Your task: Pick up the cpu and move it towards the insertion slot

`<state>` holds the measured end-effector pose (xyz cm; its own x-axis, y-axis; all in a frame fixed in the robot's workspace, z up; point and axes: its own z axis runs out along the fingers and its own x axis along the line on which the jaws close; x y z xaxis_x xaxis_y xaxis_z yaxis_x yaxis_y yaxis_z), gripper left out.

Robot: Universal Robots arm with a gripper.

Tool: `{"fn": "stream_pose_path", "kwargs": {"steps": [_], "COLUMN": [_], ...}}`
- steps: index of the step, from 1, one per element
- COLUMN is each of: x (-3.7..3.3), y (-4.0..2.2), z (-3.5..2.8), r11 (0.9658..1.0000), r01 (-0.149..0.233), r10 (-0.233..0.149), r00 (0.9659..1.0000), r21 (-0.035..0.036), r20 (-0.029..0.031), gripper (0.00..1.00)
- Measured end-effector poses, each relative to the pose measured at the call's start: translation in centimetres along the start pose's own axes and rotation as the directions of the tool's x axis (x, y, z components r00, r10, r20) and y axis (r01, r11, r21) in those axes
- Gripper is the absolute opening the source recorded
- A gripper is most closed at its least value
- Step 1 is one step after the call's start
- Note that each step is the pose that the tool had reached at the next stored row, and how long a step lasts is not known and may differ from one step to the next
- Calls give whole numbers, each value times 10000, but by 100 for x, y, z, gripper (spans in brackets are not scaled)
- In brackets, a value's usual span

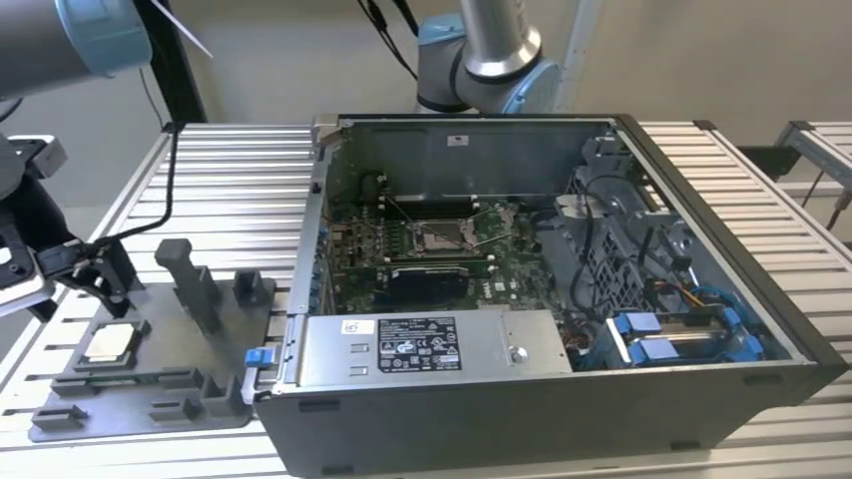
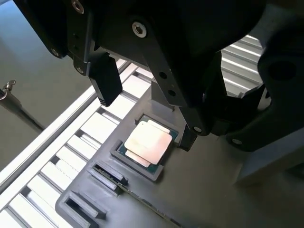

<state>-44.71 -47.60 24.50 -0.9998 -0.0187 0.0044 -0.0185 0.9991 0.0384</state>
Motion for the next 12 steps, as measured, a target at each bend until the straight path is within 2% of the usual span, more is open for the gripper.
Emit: {"fn": "stream_pose_path", "kwargs": {"steps": [12], "x": [8], "y": [4], "z": [164], "r11": [10000], "r01": [0], "r10": [0], "r00": [10000], "r21": [-12], "r20": [1], "gripper": [100]}}
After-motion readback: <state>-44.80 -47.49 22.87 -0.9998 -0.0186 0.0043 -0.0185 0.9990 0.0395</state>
